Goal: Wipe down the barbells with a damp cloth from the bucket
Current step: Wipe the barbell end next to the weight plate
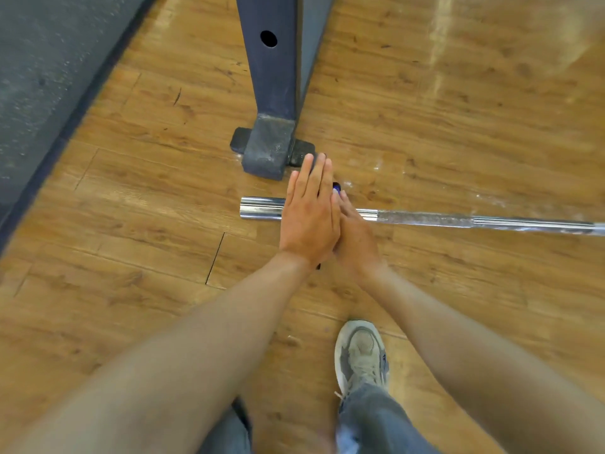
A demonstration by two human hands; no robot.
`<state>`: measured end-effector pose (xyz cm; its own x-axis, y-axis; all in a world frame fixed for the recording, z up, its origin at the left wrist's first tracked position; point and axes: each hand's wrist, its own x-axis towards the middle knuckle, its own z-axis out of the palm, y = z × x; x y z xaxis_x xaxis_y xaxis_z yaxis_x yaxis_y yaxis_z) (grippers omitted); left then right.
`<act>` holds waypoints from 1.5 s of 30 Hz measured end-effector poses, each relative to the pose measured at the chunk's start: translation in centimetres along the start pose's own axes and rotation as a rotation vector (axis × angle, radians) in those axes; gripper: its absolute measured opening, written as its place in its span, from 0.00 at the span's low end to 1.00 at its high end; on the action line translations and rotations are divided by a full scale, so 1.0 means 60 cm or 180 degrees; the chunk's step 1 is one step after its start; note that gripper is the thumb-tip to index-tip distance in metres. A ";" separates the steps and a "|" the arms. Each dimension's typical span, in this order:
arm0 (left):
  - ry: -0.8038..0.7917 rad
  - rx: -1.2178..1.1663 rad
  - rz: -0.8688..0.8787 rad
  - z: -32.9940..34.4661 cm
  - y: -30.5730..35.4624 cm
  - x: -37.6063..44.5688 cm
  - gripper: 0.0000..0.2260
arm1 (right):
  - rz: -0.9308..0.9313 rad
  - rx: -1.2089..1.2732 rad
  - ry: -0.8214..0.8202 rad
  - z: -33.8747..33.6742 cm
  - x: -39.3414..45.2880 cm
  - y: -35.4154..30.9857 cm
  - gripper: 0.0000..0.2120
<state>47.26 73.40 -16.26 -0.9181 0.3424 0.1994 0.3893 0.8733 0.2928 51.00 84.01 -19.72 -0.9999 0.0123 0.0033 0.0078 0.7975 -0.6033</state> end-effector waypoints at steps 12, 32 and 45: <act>0.0112 -0.0129 0.0092 0.008 0.012 -0.094 0.27 | -0.0135 -0.0231 0.0062 0.012 -0.043 0.013 0.26; 0.0096 -0.0650 -0.0340 -0.062 0.037 -0.032 0.29 | -0.0287 -0.0393 0.0278 0.035 -0.106 0.026 0.33; 0.0599 -0.0478 -0.0228 0.000 0.053 -0.155 0.23 | -0.0119 -0.0168 0.0030 0.021 -0.094 0.026 0.26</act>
<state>57.06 72.96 -17.18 -0.9194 0.1986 0.3396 0.3432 0.8269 0.4455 56.64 84.44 -21.69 -0.9994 -0.0125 0.0327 -0.0287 0.8282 -0.5598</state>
